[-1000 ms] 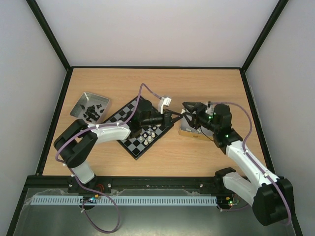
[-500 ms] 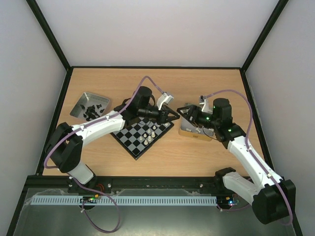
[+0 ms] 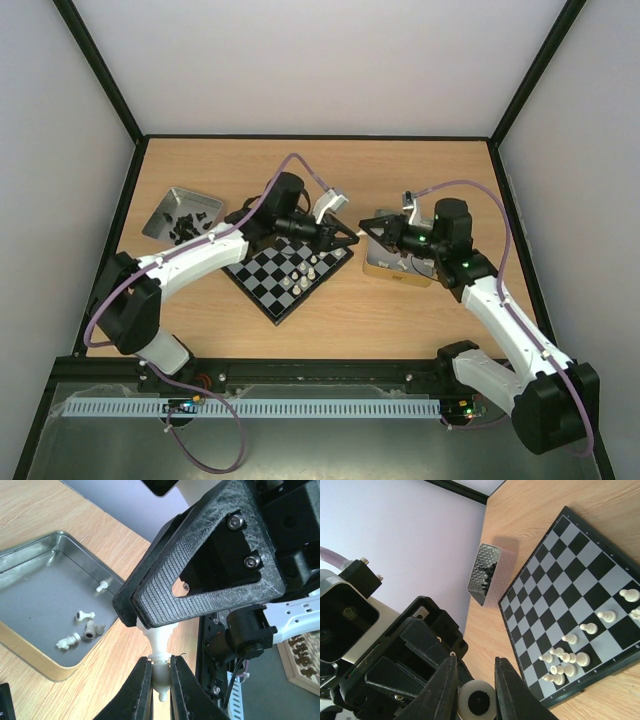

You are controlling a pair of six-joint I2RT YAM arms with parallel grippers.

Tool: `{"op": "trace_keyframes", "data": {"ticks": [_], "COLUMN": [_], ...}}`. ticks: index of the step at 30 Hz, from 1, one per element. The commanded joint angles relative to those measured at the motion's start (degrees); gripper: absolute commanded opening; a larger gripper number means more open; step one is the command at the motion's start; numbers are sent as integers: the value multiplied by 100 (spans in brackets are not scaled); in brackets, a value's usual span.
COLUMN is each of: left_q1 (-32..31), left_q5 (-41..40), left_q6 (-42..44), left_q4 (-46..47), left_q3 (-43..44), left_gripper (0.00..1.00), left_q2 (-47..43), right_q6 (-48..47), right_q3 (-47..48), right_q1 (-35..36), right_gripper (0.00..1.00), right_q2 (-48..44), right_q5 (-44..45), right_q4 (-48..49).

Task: Set up the chess pieces on the board
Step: Place the chess piece on the chessboard.

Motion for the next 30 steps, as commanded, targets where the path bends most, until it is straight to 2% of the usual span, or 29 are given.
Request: {"op": "trace_keyframes", "data": {"ticks": [1,3,5,8,10,13,14,16,18,21,24,30], "left_q1": [55,56,56,72,89,116,125,126,131,114,92,-43], "left_q5": [108,114,111,81,49,-40,-88,-331,-603,-823,-853,-895], "left_q6": [-286,-307,-292,-280,-313,-529,-725,-1327,-2078,-2847,-3288,-3460], "left_q4": [523,554,517,494,499,682,852,1449,2260,2993,3586,3672], "left_q3": [-83,-73,-38,-26,-30,-104,-167,-401,-670,-899,-1051,-1063], "left_gripper": [4,3,3,3,3,13,22,36,44,47,48,50], "left_q2": [-264,-252,-227,-207,-221,-292,-330,-410,-467,-473,-388,-228], "right_q6": [461,438,422,402,475,989,1291,1985,2634,3495,3957,4232], "right_q3": [-204,-217,-213,-198,-216,-417,-534,-774,-1006,-1232,-1389,-1460], "right_q1": [41,52,61,63,63,63,68,72,72,72,76,72], "right_gripper": [21,30,29,10,6,5,5,5,6,6,6,7], "right_q2": [-16,-13,-5,12,22,-54,-90,-147,-158,-175,-213,-232], "right_q5": [-259,-265,-283,-237,-119,2,67,258,401,525,679,824], "right_q4": [679,663,663,632,656,1203,1508,2119,2661,3204,3584,3760]}}
